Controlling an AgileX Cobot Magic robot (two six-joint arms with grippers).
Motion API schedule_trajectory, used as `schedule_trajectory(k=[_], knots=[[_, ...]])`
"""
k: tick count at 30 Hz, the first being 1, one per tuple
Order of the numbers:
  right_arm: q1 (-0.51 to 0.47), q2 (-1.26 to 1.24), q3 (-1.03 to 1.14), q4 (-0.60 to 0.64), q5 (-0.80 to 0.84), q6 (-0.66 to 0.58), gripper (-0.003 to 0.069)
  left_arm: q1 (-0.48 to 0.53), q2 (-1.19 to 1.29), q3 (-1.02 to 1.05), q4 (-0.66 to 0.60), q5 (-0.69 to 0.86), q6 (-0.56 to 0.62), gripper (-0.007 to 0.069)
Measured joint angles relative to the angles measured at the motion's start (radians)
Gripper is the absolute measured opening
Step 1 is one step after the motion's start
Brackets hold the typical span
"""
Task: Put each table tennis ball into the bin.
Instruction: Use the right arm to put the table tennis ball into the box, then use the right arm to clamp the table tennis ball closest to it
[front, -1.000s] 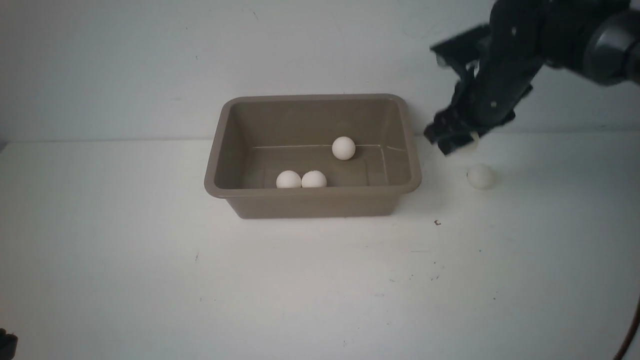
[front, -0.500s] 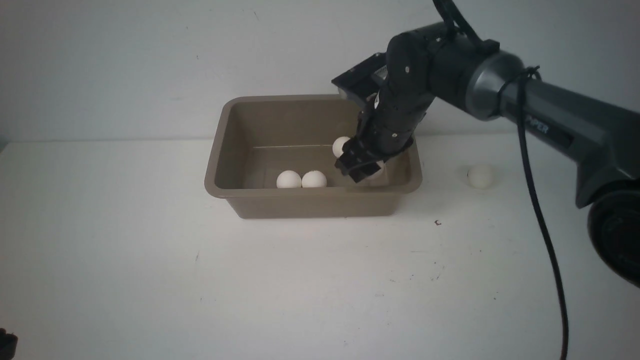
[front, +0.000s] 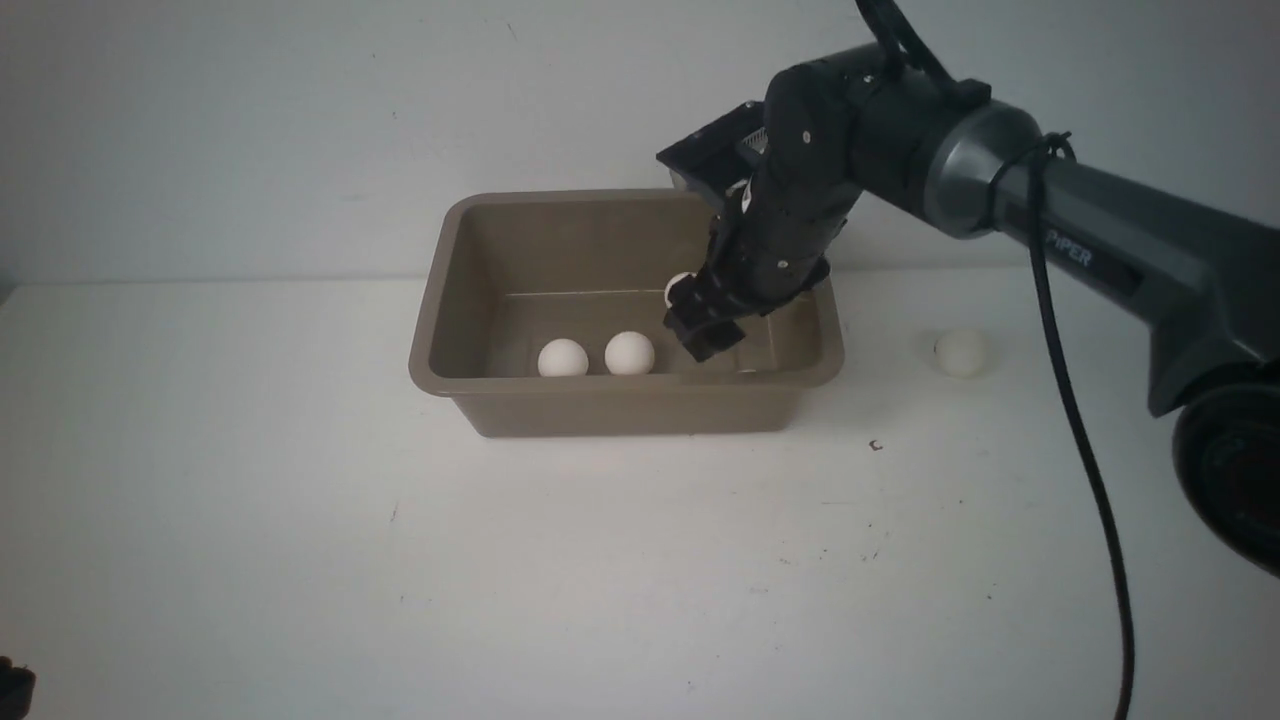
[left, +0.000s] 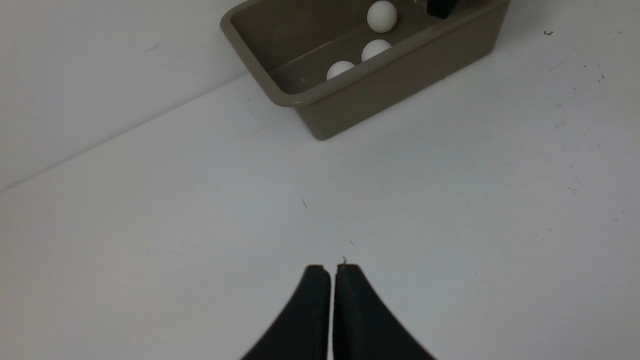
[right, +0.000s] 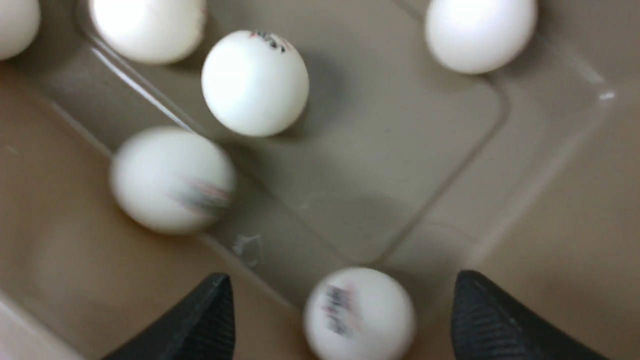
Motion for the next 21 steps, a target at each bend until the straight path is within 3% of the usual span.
schedule_trajectory(k=[3,7,15,21], knots=[[-0.014,-0.055,-0.062,-0.116,0.051,0.004,0.0527,0.000,0.000,0.000,0.000,0.000,0.000,-0.0004],[-0.081,-0.125,-0.086,-0.148,0.099,0.025,0.0528,0.000,0.000,0.000,0.000,0.000,0.000,-0.0004],[-0.282,-0.116,-0.087,0.009,0.130,0.031,0.0528,0.000,0.000,0.000,0.000,0.000,0.000,-0.0004],[-0.289,-0.069,-0.086,0.029,0.130,0.031,0.0528,0.000,0.000,0.000,0.000,0.000,0.000,-0.0004]])
